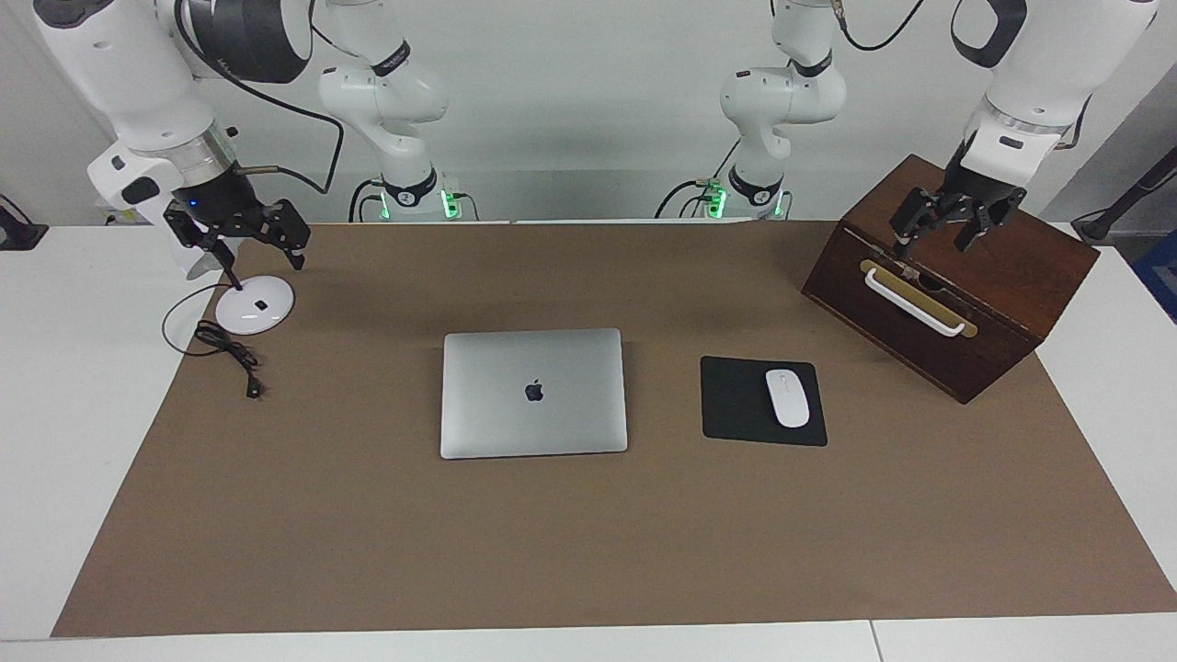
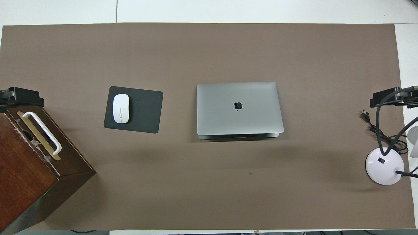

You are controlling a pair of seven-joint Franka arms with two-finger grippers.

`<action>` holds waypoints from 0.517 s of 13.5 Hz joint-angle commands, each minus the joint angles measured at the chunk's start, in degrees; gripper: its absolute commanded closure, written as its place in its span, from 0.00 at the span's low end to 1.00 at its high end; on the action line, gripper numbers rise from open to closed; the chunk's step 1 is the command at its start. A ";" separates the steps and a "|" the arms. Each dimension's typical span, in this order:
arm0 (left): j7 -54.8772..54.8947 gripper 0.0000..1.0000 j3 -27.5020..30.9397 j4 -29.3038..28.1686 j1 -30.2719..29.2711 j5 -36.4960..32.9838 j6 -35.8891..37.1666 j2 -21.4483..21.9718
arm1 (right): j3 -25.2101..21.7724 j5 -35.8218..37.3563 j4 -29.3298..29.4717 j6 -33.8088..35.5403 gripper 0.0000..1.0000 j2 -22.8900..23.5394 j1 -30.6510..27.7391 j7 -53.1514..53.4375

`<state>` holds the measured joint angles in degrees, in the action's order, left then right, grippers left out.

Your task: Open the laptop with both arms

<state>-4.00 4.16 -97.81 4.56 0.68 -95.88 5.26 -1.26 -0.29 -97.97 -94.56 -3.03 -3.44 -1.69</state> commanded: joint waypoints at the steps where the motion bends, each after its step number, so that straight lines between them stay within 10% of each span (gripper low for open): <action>1: 0.30 0.00 0.06 1.21 -0.34 0.81 1.40 -0.43 | 0.38 0.20 -1.87 -1.59 0.00 -1.45 -0.78 -1.03; 7: 0.30 0.00 0.15 0.86 -0.26 0.81 1.57 -0.17 | 0.38 0.20 -1.87 -1.59 0.00 -1.45 -0.86 -1.12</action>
<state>-4.00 4.16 -97.81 4.56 0.73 -95.84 5.26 -1.29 -0.29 -97.97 -94.57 -3.03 -3.47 -1.69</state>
